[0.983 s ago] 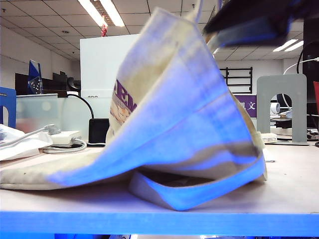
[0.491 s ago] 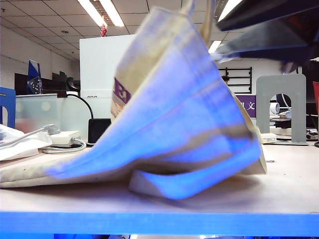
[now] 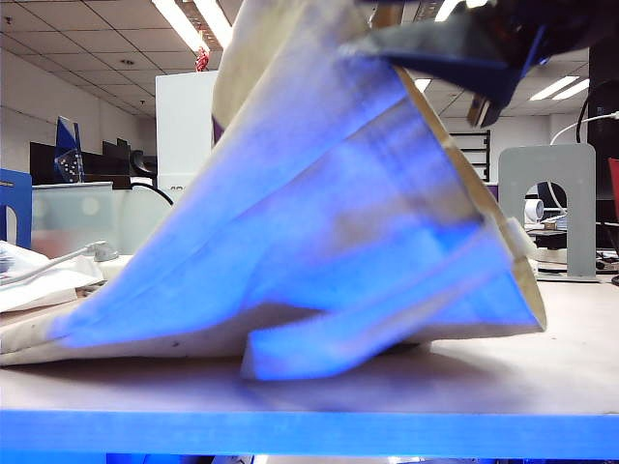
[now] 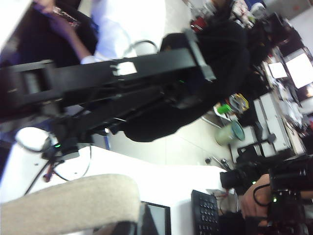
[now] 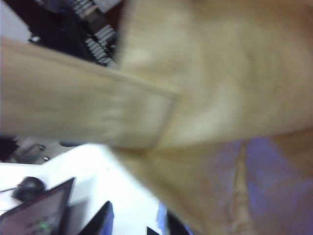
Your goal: Take the glasses case out of the canvas bag and put it on the table.
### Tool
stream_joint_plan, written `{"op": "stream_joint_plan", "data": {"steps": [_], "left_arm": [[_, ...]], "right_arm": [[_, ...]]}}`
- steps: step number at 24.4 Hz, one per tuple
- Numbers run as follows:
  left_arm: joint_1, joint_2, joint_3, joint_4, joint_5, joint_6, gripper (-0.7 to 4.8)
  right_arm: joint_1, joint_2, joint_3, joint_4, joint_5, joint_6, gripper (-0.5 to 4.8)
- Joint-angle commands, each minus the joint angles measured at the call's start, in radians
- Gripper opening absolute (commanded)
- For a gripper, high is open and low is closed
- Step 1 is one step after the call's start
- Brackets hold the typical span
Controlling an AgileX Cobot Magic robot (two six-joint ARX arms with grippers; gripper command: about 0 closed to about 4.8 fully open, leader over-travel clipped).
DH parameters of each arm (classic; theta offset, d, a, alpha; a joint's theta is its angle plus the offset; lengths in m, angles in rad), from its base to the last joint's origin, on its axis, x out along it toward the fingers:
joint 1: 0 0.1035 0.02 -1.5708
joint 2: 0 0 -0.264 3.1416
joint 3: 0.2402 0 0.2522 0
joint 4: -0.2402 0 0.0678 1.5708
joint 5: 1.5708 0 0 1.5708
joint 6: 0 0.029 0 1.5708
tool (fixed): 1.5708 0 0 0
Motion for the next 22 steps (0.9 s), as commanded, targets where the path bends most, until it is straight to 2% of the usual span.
{"op": "stream_joint_plan", "data": {"steps": [1,3,5,9,11,16,21,22], "left_arm": [[-0.001,-0.028,0.004,-0.042,0.009,0.039,-0.06],[0.000,-0.040,0.004,-0.036,-0.003,0.053,-0.06],[0.000,-0.040,0.004,-0.001,-0.006,0.045,-0.06],[0.000,-0.038,0.004,0.035,-0.057,0.045,-0.06],[0.000,-0.038,0.004,0.052,-0.120,0.042,-0.06],[0.005,-0.038,0.004,0.075,-0.127,0.037,-0.06],[0.005,-0.038,0.004,0.127,-0.129,0.019,-0.06],[0.009,-0.037,0.003,0.124,-0.178,0.021,-0.06]], "right_arm": [[-0.116,-0.004,0.005,0.019,-0.079,0.008,1.50],[-0.166,-0.003,0.004,0.018,-0.071,0.007,1.49],[-0.166,0.013,0.004,0.021,-0.064,0.009,1.49],[-0.086,0.029,0.004,0.002,-0.077,0.027,1.49],[-0.060,0.019,0.004,0.016,-0.077,0.069,1.49],[-0.039,0.038,0.004,0.029,0.064,0.060,1.49],[0.005,0.189,0.004,0.044,0.068,0.025,1.49],[0.037,0.199,0.004,0.040,0.101,0.017,1.49]]}}
